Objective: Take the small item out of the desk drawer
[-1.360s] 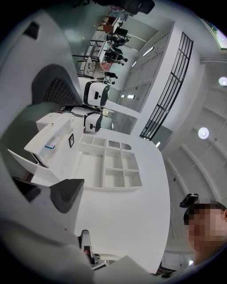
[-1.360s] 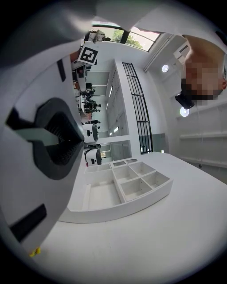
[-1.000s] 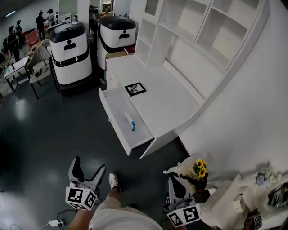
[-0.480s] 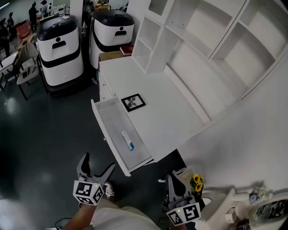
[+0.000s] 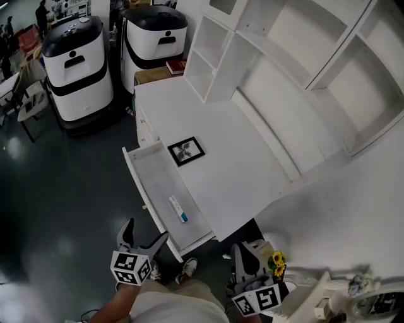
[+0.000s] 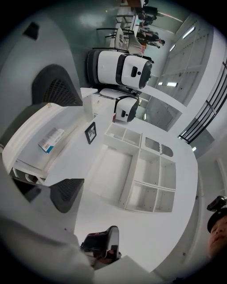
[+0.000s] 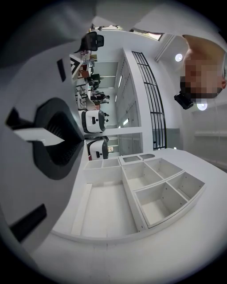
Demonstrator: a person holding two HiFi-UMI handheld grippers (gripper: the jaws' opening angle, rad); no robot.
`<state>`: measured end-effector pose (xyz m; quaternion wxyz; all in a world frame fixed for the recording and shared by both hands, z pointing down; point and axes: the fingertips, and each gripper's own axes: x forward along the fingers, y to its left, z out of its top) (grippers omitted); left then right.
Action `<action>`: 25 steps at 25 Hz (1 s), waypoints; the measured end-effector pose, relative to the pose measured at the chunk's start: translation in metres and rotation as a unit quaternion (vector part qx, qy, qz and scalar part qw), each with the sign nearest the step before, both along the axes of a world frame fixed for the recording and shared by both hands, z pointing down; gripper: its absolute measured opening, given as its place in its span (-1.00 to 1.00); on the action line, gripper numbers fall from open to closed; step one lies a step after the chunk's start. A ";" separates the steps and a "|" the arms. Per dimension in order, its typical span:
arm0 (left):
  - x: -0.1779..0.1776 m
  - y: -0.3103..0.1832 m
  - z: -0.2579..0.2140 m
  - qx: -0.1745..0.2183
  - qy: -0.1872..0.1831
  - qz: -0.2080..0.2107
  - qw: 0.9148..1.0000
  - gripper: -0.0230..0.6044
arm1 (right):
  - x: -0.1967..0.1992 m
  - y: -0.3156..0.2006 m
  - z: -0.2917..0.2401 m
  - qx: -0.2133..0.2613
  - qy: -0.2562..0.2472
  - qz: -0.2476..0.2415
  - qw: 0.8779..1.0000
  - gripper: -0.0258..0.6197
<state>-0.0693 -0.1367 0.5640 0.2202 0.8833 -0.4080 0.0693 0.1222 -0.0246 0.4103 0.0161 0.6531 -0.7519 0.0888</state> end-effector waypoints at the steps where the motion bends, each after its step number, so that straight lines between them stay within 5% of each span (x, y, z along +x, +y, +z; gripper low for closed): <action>1: 0.006 -0.004 0.003 -0.004 -0.005 0.000 1.000 0.65 | 0.006 -0.007 0.000 0.002 -0.001 -0.004 1.000 -0.89; 13: 0.065 -0.034 0.063 -0.069 -0.079 -0.076 0.992 0.65 | 0.063 -0.094 0.021 0.003 -0.020 -0.112 0.993 -0.89; 25: 0.103 -0.057 0.124 -0.118 -0.133 -0.114 0.977 0.64 | 0.102 -0.109 0.052 -0.024 -0.036 -0.146 0.988 -0.89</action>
